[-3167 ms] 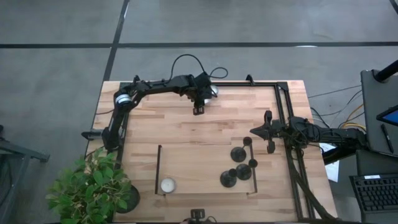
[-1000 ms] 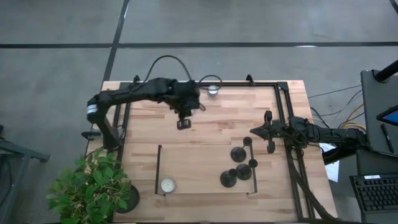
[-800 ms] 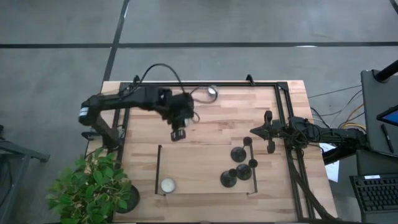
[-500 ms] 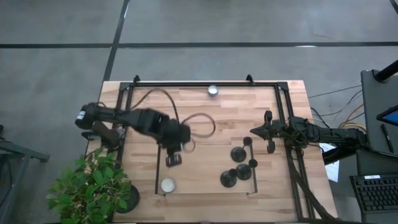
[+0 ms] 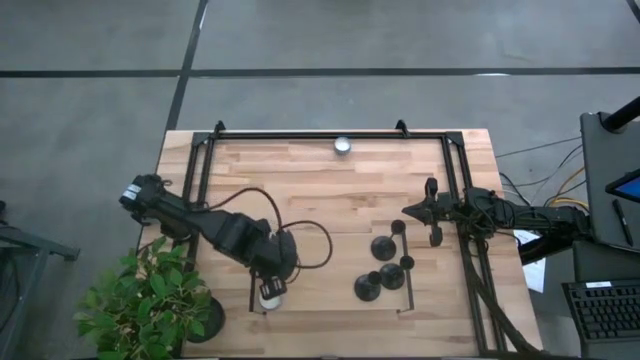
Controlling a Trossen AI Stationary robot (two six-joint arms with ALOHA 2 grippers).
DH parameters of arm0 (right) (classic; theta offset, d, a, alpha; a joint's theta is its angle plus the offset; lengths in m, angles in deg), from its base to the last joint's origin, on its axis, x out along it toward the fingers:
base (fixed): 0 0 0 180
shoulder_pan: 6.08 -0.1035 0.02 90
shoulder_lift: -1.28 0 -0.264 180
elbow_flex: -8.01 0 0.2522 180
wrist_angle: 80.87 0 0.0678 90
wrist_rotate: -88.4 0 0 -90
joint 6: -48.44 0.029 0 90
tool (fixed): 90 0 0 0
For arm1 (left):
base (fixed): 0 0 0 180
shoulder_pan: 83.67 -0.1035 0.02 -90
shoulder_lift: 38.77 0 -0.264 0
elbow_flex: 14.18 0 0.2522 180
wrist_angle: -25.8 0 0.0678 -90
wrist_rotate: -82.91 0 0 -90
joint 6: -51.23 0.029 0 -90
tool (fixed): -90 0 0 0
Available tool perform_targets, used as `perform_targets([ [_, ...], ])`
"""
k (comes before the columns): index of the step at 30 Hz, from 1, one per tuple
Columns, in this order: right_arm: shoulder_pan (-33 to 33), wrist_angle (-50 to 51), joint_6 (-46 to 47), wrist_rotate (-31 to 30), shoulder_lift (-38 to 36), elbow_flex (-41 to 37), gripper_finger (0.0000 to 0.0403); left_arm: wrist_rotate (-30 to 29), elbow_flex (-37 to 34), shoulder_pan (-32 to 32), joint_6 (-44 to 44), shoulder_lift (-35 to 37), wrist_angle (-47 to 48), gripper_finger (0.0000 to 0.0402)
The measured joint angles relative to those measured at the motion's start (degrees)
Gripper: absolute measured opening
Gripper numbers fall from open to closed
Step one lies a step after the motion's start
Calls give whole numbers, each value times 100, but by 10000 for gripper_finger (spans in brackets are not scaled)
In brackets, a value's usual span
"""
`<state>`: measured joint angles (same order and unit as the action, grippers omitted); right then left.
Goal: Pick & Place candle stick holders
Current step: Put the white scented candle on the shelf aligned with the pink scented candle
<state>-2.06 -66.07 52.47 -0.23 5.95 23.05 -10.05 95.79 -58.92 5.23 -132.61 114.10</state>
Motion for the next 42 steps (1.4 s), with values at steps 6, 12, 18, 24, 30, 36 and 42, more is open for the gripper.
perform_targets([
  [6,1,0,0,-1,0,0,8,38,-320,157,-378,-2,-68,0],
  [12,1,0,0,0,0,0,8,83,-379,252,-526,-2,-366,0],
  [18,0,0,0,-2,0,0,8,140,-379,297,-625,-2,-416,0],
  [24,0,0,0,-1,0,0,8,236,-379,300,-689,-2,-419,0],
  [30,1,2,0,-2,0,0,8,237,-379,302,-700,-2,-422,0],
  [36,2,0,0,-2,0,0,8,219,-379,302,-722,-2,-420,14],
  [42,-1,0,0,-1,0,0,8,214,-379,302,-842,11,-420,36],
])
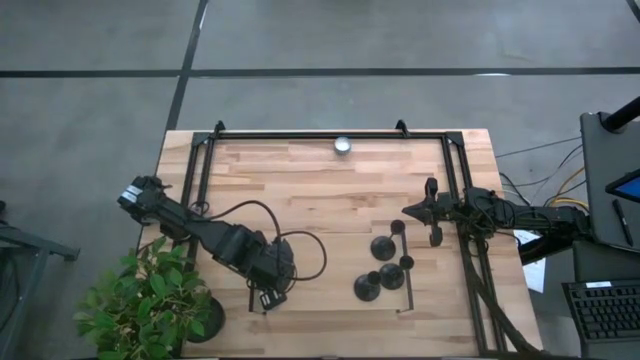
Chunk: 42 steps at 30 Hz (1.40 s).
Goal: Pick & Place candle stick holders
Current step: Put the white scented candle on the shelf aligned with the pink scented candle, then put the blue scented candle on the shelf aligned with the white scented candle
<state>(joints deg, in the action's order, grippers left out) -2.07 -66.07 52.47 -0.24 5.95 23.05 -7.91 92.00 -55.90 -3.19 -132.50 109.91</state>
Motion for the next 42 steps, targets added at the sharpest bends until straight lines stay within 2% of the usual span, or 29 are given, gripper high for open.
perform_targets([
  [11,2,1,0,0,-2,0,8,69,140,-84,49,236,17,83],
  [17,2,2,0,-1,0,0,8,-704,345,-479,971,273,-22,88],
  [19,2,1,0,1,0,0,8,-892,356,-783,1360,273,-58,88],
  [27,1,2,0,-1,0,0,8,-857,334,-2267,2961,273,-441,88],
  [34,2,2,0,-1,0,0,8,-646,293,-3860,3018,198,-1392,89],
  [38,2,2,0,-1,0,0,8,-69,293,-4613,3132,-7,-2044,88],
  [42,2,2,0,-1,0,0,8,278,293,-5105,3236,-350,-2641,89],
])
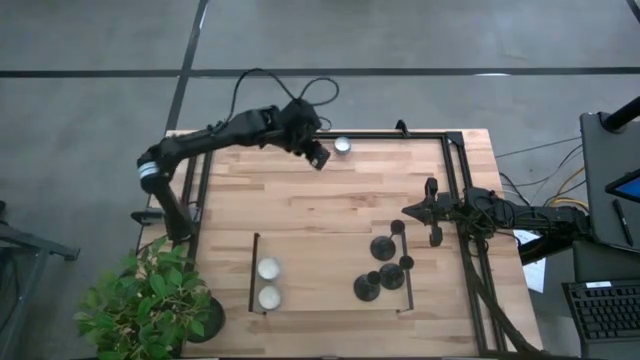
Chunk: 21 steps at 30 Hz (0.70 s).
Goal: Pick & Place candle stick holders
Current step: Put the blue scented candle on the shelf aligned with the white scented candle
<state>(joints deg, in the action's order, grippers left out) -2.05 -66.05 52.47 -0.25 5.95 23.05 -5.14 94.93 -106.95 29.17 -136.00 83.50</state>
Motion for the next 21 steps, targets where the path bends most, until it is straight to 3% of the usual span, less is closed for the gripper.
perform_targets([
  [9,0,0,0,2,0,0,8,204,90,-462,-30,-1056,-1104,100],
  [21,0,0,0,0,0,0,8,96,1199,-834,-356,-2501,-1069,117],
])
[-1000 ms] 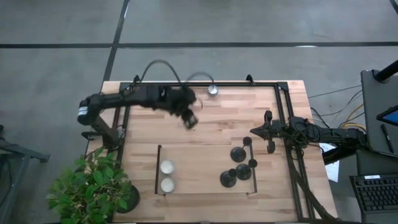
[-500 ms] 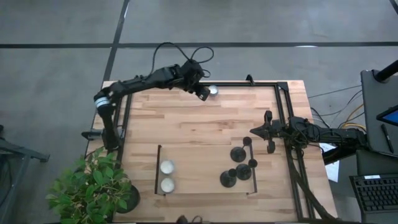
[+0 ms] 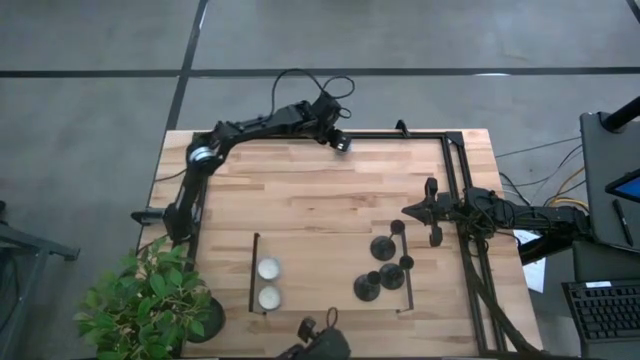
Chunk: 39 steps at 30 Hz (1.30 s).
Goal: Pick & Place candle stick holders
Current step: Put the blue scented candle on the shelf aligned with the white scented candle
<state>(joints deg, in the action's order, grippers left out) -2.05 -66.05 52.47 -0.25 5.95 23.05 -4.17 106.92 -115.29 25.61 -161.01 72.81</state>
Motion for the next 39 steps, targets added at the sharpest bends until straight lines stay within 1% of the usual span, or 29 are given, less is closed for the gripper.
perform_targets([
  [6,-1,0,0,1,0,0,8,-156,268,-43,1,-337,-44,117],
  [15,-2,0,0,0,0,0,8,-154,222,-4,-159,-373,415,117],
  [22,-2,0,0,2,0,0,8,-149,217,-4,-739,-497,324,117],
  [26,-1,0,0,1,0,0,8,-137,213,0,-900,-556,324,117],
  [31,-1,0,0,0,0,0,8,-177,213,-19,-1191,-631,55,117],
  [39,0,0,0,2,0,0,8,-105,213,-198,-1634,-793,-11,117],
])
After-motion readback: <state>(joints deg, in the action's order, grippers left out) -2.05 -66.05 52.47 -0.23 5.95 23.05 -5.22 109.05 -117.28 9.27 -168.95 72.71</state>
